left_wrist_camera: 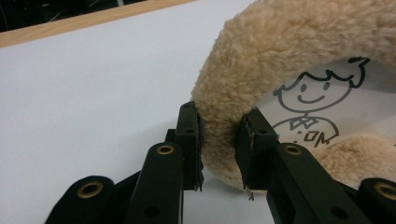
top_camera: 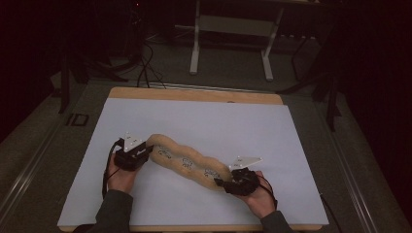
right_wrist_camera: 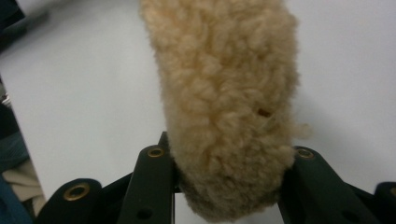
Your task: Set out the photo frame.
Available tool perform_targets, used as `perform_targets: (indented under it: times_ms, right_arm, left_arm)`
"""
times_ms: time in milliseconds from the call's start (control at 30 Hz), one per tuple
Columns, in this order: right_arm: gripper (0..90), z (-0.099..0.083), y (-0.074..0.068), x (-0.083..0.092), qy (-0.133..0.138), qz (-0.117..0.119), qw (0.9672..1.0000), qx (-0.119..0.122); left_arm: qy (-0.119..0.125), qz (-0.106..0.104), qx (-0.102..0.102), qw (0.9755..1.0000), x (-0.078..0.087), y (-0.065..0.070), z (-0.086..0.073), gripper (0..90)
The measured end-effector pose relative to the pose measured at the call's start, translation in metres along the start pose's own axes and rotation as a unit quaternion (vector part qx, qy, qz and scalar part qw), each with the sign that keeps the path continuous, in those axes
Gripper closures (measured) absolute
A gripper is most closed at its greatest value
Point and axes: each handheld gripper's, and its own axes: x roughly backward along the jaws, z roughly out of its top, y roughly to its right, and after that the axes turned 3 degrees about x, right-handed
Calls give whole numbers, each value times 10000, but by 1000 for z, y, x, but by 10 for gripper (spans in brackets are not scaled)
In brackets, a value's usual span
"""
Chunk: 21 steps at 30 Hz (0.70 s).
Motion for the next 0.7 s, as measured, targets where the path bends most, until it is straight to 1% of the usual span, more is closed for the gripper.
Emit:
perform_targets:
  times_ms: [67, 167, 267, 367, 567, 700]
  right_arm:
    - [662, 1, 3, 2, 55, -75, 9999, -64]
    - [657, 2, 7, 4, 145, -338, 9992, -158]
    - [650, 2, 11, 5, 185, -523, 9982, -225]
    - [641, 3, 14, 6, 209, -548, 9979, -274]
    - [625, 6, 18, 7, 307, -625, 9969, -371]
    - [614, 7, 22, 7, 376, -729, 9956, -461]
  left_arm:
    - [28, -6, 42, 10000, 0, 1, 0, 734]
    - [62, 24, 84, 9999, 1, 4, 0, 734]
    - [78, 50, 112, 9999, 2, 7, 1, 733]
    - [52, 84, 159, 9998, 2, 9, 1, 733]
    - [61, 217, 264, 9994, 5, 11, 1, 733]
    - [60, 309, 299, 9991, 6, 13, 1, 733]
